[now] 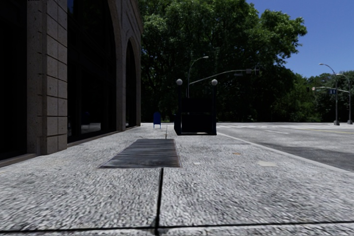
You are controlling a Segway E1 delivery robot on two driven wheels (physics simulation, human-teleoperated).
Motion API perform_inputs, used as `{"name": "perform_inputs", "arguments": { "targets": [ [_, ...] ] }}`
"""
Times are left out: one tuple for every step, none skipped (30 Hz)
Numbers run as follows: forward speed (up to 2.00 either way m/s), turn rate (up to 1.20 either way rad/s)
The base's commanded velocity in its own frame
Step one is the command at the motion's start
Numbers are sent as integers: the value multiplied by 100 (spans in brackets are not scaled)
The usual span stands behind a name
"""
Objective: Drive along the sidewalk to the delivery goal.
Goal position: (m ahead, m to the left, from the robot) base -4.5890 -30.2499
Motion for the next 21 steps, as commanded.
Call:
{"name": "perform_inputs", "arguments": {
  "targets": [
    [200, 0],
    [200, 0],
    [200, 0],
    [200, 34],
    [200, 57],
    [200, 102],
    [200, 120],
    [200, 120],
    [200, 120],
    [200, 120],
    [200, 120],
    [200, 120],
    [200, 120],
    [200, 85],
    [200, 40],
    [200, 12],
    [200, 12],
    [200, 0],
    [200, 0],
    [200, 0],
    [200, 0]
  ]
}}
